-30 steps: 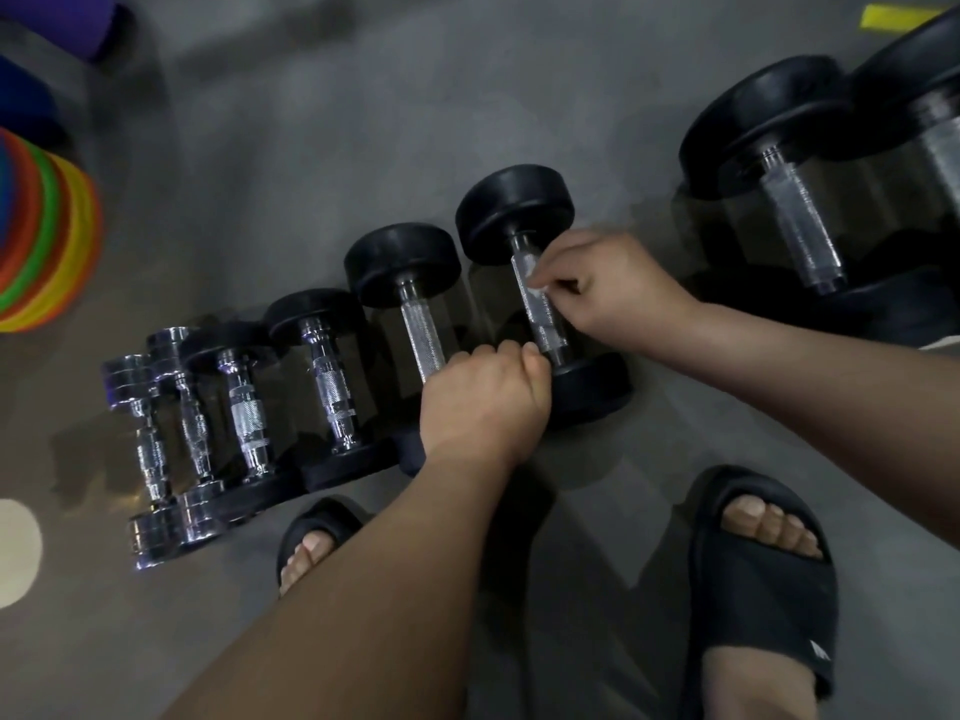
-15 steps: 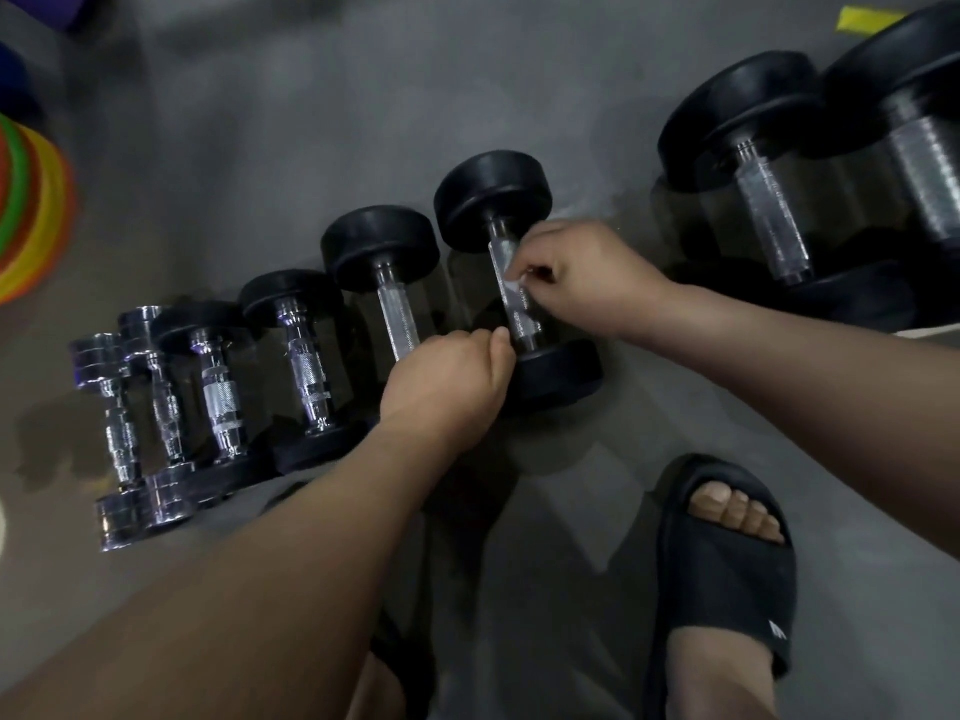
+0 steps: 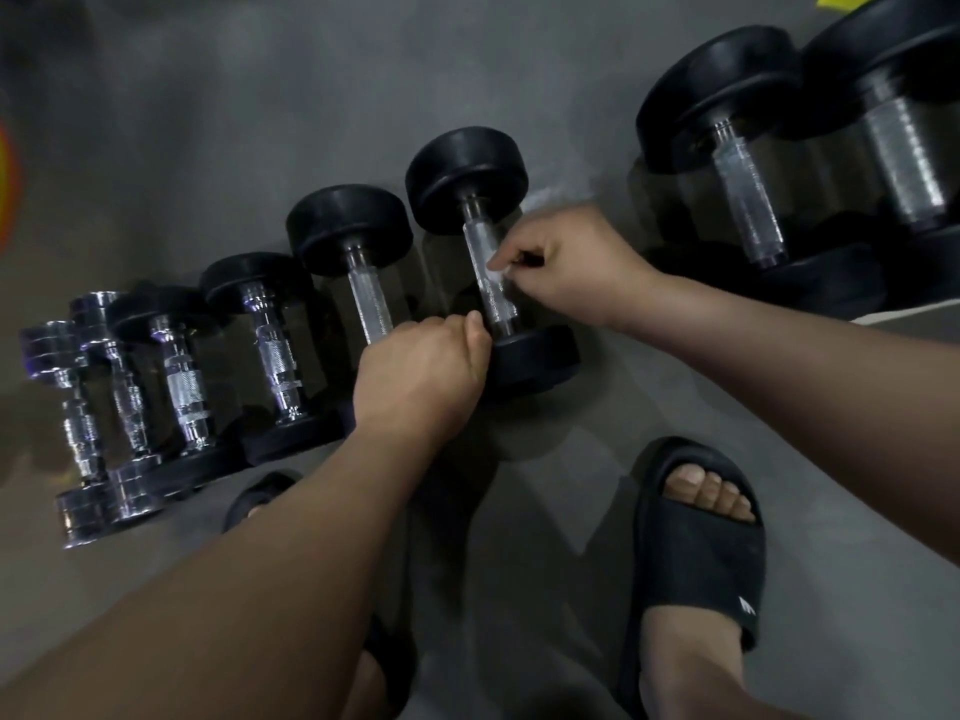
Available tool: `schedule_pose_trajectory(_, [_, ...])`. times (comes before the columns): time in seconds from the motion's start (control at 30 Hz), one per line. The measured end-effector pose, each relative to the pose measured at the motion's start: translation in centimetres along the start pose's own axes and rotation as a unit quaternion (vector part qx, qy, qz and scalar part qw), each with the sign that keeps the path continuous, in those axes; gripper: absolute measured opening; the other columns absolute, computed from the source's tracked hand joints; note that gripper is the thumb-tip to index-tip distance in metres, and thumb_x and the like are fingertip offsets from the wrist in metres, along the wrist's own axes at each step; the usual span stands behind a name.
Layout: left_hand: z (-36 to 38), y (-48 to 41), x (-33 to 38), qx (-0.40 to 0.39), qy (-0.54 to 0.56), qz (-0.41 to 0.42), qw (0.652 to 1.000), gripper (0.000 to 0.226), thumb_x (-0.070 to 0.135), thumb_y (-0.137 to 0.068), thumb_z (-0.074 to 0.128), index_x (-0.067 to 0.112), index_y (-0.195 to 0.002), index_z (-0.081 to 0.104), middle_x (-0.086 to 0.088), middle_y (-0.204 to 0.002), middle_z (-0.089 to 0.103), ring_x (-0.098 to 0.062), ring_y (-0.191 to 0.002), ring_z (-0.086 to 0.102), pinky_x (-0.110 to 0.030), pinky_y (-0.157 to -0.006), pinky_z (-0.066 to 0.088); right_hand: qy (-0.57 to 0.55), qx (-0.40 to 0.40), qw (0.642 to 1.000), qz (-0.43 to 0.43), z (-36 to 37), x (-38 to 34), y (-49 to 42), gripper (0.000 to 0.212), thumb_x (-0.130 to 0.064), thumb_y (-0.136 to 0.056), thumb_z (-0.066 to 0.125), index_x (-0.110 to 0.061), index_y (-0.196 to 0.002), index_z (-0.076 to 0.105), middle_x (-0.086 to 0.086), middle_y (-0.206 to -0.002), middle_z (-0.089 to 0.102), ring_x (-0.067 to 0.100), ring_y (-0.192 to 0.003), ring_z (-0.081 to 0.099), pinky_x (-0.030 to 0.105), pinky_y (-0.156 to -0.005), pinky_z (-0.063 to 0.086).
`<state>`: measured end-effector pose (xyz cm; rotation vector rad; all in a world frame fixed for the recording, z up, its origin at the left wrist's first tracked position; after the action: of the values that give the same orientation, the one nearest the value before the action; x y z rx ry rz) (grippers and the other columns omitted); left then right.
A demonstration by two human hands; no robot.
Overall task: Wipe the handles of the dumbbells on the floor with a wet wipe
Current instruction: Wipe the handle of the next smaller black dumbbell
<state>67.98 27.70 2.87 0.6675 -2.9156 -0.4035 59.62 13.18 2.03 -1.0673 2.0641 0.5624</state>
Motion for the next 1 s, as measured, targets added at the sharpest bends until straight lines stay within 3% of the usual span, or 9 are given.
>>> schedule_pose_trajectory(0.17, [0.1,-0.1,0.2,-0.001,-0.006,0.004,1.0,0.051,0.042,-0.106,0.02,0.02,-0.087,0.062,-0.001,-0.084,0.066,-0.028,-0.08,0.061,-0.035,-0.06,0.035,0.007,-0.164,0.986,0.03,-0.2,-0.4,1.5,0.026,-0.007,-0.077,0.073,-0.029,-0.089,0.082,-0.017,-0.088,0.075,-0.003,-0.084,0.068,0.02,-0.082,0.054])
schedule_pose_trajectory(0.37, [0.1,0.0,0.3,0.0,0.002,0.001,1.0,0.045,0.042,-0.106,0.018,0.024,-0.079,0.05,0.005,-0.075,0.052,-0.026,-0.077,0.06,-0.034,-0.059,0.033,-0.01,-0.082,0.996,0.034,-0.4,-0.1,0.1,0.017,-0.013,-0.08,0.077,-0.027,-0.089,0.082,-0.016,-0.085,0.071,0.0,-0.083,0.066,0.01,-0.075,0.047])
schedule_pose_trajectory(0.53, [0.1,-0.1,0.3,0.0,-0.002,0.001,1.0,0.05,0.042,-0.106,0.019,0.022,-0.083,0.058,0.0,-0.081,0.063,-0.028,-0.079,0.061,-0.034,-0.059,0.034,0.018,-0.199,0.979,0.039,0.0,-0.4,1.3,0.026,-0.007,-0.076,0.072,-0.029,-0.086,0.082,-0.019,-0.083,0.072,-0.005,-0.08,0.066,0.012,-0.074,0.049])
schedule_pose_trajectory(0.63, [0.1,-0.1,0.3,0.0,-0.004,0.0,1.0,0.05,0.042,-0.105,0.018,0.022,-0.082,0.057,0.001,-0.078,0.06,-0.027,-0.077,0.061,-0.034,-0.058,0.034,0.013,-0.124,0.992,0.023,-0.2,-0.4,0.1,0.018,-0.008,-0.079,0.075,-0.023,-0.087,0.082,-0.016,-0.082,0.065,-0.003,-0.076,0.061,0.007,-0.07,0.043])
schedule_pose_trajectory(0.7, [0.1,-0.1,0.4,0.0,-0.005,-0.001,1.0,0.049,0.042,-0.105,0.018,0.022,-0.082,0.057,0.001,-0.079,0.062,-0.026,-0.077,0.061,-0.034,-0.058,0.032,-0.003,-0.072,0.997,0.022,0.0,-0.2,-0.2,0.013,-0.01,-0.079,0.078,-0.019,-0.088,0.082,-0.008,-0.09,0.065,0.004,-0.081,0.061,0.011,-0.074,0.045])
schedule_pose_trajectory(0.77, [0.1,-0.1,0.4,-0.001,-0.007,0.001,1.0,0.05,0.042,-0.105,0.019,0.021,-0.084,0.06,0.001,-0.082,0.064,-0.026,-0.078,0.061,-0.034,-0.058,0.032,-0.018,-0.072,0.997,0.024,0.5,0.2,0.4,0.014,-0.007,-0.079,0.077,-0.018,-0.087,0.082,-0.002,-0.095,0.066,0.007,-0.083,0.063,0.016,-0.077,0.048])
schedule_pose_trajectory(0.9, [0.0,-0.1,0.5,-0.001,-0.01,0.003,1.0,0.051,0.042,-0.106,0.02,0.02,-0.087,0.063,-0.001,-0.084,0.066,-0.027,-0.079,0.062,-0.034,-0.059,0.032,-0.014,-0.105,0.994,0.018,0.6,0.3,1.3,0.017,-0.008,-0.081,0.076,-0.022,-0.089,0.08,-0.01,-0.091,0.065,0.002,-0.078,0.062,0.009,-0.072,0.043])
schedule_pose_trajectory(1.0, [-0.1,-0.1,0.5,0.002,-0.007,0.0,1.0,0.05,0.041,-0.106,0.021,0.02,-0.087,0.062,-0.001,-0.084,0.065,-0.028,-0.079,0.061,-0.034,-0.059,0.031,-0.032,-0.026,0.997,0.061,0.1,1.0,-0.7,0.017,-0.009,-0.081,0.072,-0.021,-0.092,0.075,-0.011,-0.083,0.067,0.004,-0.079,0.062,0.012,-0.071,0.047])
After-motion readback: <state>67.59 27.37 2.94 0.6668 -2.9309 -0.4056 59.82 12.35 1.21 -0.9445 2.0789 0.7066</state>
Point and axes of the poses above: each hand's wrist, its own y-axis away from the middle knuckle, its own z-axis out of the palm, x = y × z, the point moved 6 cm from there along -y, towards the middle knuckle
